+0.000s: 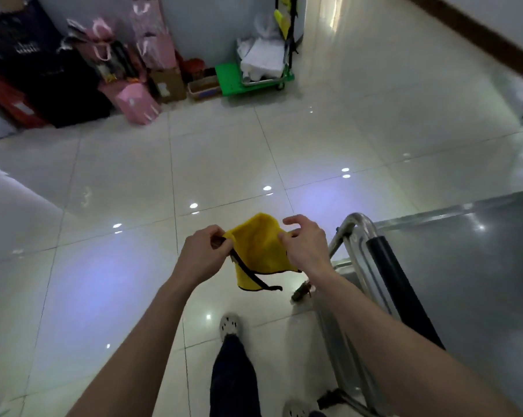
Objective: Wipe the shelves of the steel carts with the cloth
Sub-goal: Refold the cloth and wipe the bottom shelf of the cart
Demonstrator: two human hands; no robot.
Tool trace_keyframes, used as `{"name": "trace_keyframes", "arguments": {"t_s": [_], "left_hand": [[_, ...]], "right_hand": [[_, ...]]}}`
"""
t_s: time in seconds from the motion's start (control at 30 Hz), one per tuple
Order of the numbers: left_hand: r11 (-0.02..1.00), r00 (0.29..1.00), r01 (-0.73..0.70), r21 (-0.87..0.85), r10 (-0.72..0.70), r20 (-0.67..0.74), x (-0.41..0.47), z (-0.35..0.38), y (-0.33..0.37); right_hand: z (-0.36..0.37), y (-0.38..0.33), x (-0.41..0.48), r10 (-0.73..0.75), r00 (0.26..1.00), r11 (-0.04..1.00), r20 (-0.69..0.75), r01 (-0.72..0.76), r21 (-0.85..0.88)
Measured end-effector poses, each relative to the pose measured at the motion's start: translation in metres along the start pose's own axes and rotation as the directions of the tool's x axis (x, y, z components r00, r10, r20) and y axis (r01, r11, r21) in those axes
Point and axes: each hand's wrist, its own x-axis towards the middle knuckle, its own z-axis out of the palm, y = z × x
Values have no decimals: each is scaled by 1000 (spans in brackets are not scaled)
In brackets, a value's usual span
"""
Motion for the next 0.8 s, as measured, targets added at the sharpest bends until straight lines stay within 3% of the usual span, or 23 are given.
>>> {"name": "trace_keyframes", "arguments": {"t_s": [0.13,0.23,0.33,0.5,0.67,0.73,0.8], "left_hand": [[992,978,-116,-49,122,171,99,-3,34],[963,912,-270,-6,258,320,162,-3,72],[918,818,-396,-18,362,448,211,0,111],[862,637,-488,-135,458,620,291,20,172],[853,482,-482,-203,451,751,388,58,220],[853,482,-476,-214,457,748,429,78,245],[825,551,-540,-169,498,670,469,95,272]], "right_hand": [[0,-30,61,60,992,996,-111,-53,65],[-4,-51,94,97,976,989,-195,-73,126],[-14,-69,125,111,965,980,-240,-66,188],[-49,-81,187,186,910,960,-372,-88,264],[-89,-64,272,200,867,969,-456,-108,220],[-107,-59,308,176,864,978,-471,-98,186],[-129,-55,335,163,866,982,-472,-99,159]]}}
